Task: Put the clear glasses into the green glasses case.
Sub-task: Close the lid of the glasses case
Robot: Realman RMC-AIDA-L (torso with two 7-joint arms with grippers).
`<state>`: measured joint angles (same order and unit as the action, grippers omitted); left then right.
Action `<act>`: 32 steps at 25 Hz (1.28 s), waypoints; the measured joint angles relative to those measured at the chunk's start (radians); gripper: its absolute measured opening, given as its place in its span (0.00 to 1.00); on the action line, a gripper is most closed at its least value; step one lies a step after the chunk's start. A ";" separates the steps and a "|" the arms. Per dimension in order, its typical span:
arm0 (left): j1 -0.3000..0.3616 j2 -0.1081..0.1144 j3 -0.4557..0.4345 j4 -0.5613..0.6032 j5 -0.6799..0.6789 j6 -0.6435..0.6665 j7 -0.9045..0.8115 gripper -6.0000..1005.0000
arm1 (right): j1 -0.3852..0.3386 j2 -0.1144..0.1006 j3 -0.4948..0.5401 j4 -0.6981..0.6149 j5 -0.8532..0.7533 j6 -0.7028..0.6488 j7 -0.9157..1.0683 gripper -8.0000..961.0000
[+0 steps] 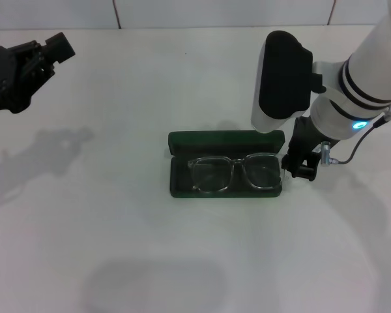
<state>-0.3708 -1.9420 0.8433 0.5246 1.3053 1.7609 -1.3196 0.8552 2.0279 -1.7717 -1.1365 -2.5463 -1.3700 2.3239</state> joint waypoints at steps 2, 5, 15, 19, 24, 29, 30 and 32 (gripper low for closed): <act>0.001 0.000 -0.001 0.000 0.000 0.000 0.000 0.06 | -0.002 0.000 0.000 -0.002 0.001 0.007 -0.003 0.01; 0.002 0.000 -0.001 0.000 0.000 0.000 0.000 0.06 | -0.004 0.000 0.000 -0.001 0.023 0.016 -0.022 0.01; 0.001 0.000 -0.001 0.000 0.000 0.000 0.001 0.06 | -0.010 0.000 0.000 -0.003 0.052 0.039 -0.055 0.01; 0.001 0.000 -0.001 0.000 0.000 0.000 0.002 0.06 | -0.027 0.000 0.000 -0.026 0.063 0.054 -0.071 0.01; 0.002 0.000 -0.001 0.000 0.000 0.000 0.002 0.06 | -0.033 0.000 0.000 -0.044 0.064 0.061 -0.078 0.01; 0.001 0.000 -0.001 0.000 0.000 -0.001 0.002 0.06 | -0.033 0.000 0.000 -0.046 0.061 0.048 -0.075 0.01; 0.002 0.000 -0.001 0.000 0.000 -0.001 0.002 0.06 | -0.033 0.000 0.002 -0.048 0.056 0.031 -0.070 0.01; 0.002 0.000 -0.001 0.000 0.000 -0.001 0.002 0.06 | -0.035 0.000 0.004 -0.052 0.056 0.017 -0.068 0.01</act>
<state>-0.3685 -1.9422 0.8421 0.5246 1.3054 1.7596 -1.3179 0.8207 2.0278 -1.7675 -1.1882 -2.4902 -1.3528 2.2556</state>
